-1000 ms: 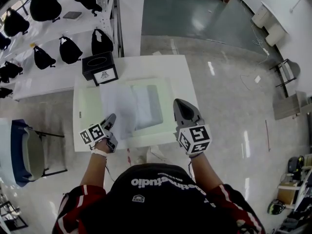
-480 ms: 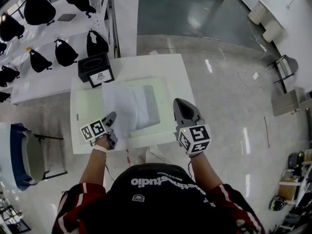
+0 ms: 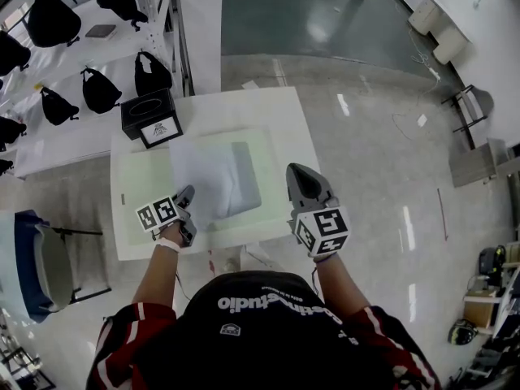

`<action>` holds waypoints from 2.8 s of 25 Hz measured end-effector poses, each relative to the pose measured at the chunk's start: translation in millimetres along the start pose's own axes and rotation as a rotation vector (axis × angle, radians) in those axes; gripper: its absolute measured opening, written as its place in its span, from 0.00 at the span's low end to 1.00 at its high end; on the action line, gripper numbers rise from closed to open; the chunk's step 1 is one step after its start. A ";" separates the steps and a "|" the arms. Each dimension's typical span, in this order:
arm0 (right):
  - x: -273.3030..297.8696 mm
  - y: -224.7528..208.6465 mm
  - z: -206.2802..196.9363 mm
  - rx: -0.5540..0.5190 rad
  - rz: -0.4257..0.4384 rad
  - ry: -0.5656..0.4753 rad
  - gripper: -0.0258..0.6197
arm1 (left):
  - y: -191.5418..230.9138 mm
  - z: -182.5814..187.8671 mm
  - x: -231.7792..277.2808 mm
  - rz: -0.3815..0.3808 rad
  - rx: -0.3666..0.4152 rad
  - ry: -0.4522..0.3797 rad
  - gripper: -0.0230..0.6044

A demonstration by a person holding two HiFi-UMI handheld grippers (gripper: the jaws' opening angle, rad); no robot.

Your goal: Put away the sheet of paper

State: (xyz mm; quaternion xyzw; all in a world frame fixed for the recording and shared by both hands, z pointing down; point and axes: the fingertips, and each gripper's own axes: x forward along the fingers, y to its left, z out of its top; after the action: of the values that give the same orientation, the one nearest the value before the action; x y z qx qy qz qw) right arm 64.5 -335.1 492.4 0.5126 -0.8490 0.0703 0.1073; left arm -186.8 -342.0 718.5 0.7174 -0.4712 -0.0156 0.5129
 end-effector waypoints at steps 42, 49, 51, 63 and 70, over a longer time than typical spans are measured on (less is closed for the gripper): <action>1.9 -6.8 4.6 0.000 0.009 -0.012 0.03 | 35.1 -27.5 11.6 0.311 0.313 0.126 0.07; 1.8 -10.8 0.2 0.003 -0.007 -0.014 0.03 | 31.0 -32.1 22.6 0.305 0.338 0.157 0.06; 2.8 -19.4 -6.4 0.008 -0.026 -0.008 0.03 | 30.8 -32.9 25.0 0.312 0.350 0.160 0.06; -15.2 -38.0 -29.9 0.042 -0.101 0.025 0.03 | 17.3 -42.7 48.5 0.271 0.317 0.199 0.06; -34.6 -38.1 -32.4 0.041 -0.130 0.023 0.03 | 12.5 -50.3 56.2 0.241 0.221 0.197 0.06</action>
State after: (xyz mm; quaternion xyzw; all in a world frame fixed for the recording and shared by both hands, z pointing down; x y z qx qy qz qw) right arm 117.4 -315.7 515.2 0.5679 -0.8110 0.0865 0.1108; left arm -138.4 -345.0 777.6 0.7058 -0.5001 0.1680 0.4728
